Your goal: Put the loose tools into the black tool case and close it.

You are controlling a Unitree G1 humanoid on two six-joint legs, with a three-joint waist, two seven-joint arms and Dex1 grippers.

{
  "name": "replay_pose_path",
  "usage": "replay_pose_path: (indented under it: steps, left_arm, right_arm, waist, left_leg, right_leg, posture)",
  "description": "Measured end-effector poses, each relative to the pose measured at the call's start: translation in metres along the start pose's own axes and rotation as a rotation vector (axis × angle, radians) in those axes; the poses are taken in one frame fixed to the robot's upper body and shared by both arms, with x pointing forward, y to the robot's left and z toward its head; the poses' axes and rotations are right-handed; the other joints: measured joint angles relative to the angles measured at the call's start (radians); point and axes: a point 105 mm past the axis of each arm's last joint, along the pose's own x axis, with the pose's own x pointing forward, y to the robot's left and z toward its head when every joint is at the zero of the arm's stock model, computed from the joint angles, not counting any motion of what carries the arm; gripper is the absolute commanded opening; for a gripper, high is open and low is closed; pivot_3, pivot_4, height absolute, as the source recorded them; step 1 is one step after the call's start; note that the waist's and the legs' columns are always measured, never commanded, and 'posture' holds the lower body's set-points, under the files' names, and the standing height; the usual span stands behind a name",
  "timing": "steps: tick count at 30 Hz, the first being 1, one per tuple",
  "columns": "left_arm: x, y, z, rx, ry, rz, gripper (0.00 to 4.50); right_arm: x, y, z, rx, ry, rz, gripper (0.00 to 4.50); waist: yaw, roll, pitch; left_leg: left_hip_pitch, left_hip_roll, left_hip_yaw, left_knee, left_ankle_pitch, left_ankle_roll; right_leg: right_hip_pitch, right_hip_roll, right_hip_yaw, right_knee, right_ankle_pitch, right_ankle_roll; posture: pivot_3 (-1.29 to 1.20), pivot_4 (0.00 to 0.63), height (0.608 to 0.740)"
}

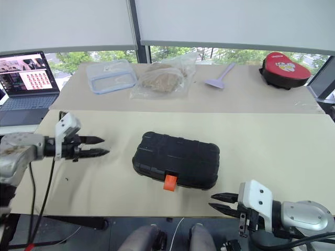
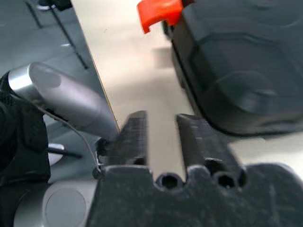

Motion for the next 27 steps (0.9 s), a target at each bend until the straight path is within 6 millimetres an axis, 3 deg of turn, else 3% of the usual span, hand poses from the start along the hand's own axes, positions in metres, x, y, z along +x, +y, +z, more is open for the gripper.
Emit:
replay_pose_path:
  steps: [4,8,11,17,20,22,25,27]
  left_arm:
    - [0.041,0.001,0.012,0.109,0.004,-0.077,0.02]
    - [0.082,-0.007,0.022,0.206,0.012,-0.155,0.02]
    - [0.092,-0.005,0.018,0.28,0.059,-0.161,0.02]
    - [0.089,-0.012,0.006,0.332,0.112,-0.252,0.02]
    - [0.071,-0.027,-0.001,0.319,0.131,-0.384,0.02]
    - [0.066,-0.033,0.002,0.289,0.111,-0.421,0.02]
    - [0.056,-0.029,0.034,0.191,-0.003,-0.399,0.02]
    - [0.047,-0.036,0.075,0.139,-0.119,-0.434,0.02]
  right_arm:
    - [0.011,-0.002,-0.007,-0.032,0.033,0.02,0.0]
    - [0.024,-0.012,-0.016,-0.054,0.06,0.013,0.0]
    - [0.033,-0.022,-0.016,-0.075,0.055,-0.006,0.0]
    - [0.042,-0.063,-0.016,-0.041,0.032,-0.167,0.0]
    - [0.032,-0.095,-0.022,-0.025,0.049,-0.307,0.0]
    - [0.021,-0.104,-0.026,-0.016,0.061,-0.344,0.0]
    - [0.008,-0.104,-0.028,-0.014,0.07,-0.346,0.0]
    - [0.0,-0.098,-0.028,0.02,0.042,-0.331,0.0]
  waist:
    - [-0.009,-0.001,0.0]
    - [-0.018,-0.003,0.0]
    - [-0.024,-0.003,0.0]
    - [-0.03,-0.003,0.001]
    - [-0.038,-0.003,0.001]
    - [-0.033,-0.003,0.001]
    - [-0.023,-0.003,0.001]
    - [-0.021,-0.003,0.001]
  left_leg:
    - [-0.011,0.0,0.0,0.005,0.001,0.003]
    - [-0.019,0.0,0.001,0.007,0.005,0.008]
    - [-0.019,0.0,0.001,0.007,0.005,0.008]
    - [-0.02,-0.001,0.001,0.008,0.005,0.008]
    - [-0.021,-0.001,0.001,0.007,0.005,0.008]
    - [-0.022,-0.001,-0.002,0.008,0.005,0.008]
    - [-0.032,-0.001,-0.004,0.014,0.005,0.009]
    - [-0.038,-0.001,-0.005,0.021,0.005,0.009]
  right_leg:
    - [-0.007,-0.003,0.0,0.002,0.0,0.0]
    - [-0.013,-0.003,0.0,0.004,0.0,0.0]
    - [-0.013,-0.003,0.0,0.004,0.0,0.0]
    - [-0.014,-0.005,0.0,0.005,0.0,0.001]
    - [-0.016,-0.005,0.0,0.006,0.0,0.001]
    - [-0.017,-0.005,0.0,0.006,0.0,0.0]
    - [-0.025,0.0,0.0,0.008,0.0,0.001]
    - [-0.029,0.002,0.0,0.015,0.001,0.001]
  posture:
    - [0.0,0.15,0.722]
    - [0.0,0.15,0.722]
    - [0.0,0.15,0.722]
    - [0.0,0.15,0.722]
    - [0.0,0.15,0.722]
    - [0.0,0.15,0.722]
    - [0.0,0.15,0.722]
    - [0.0,0.15,0.722]
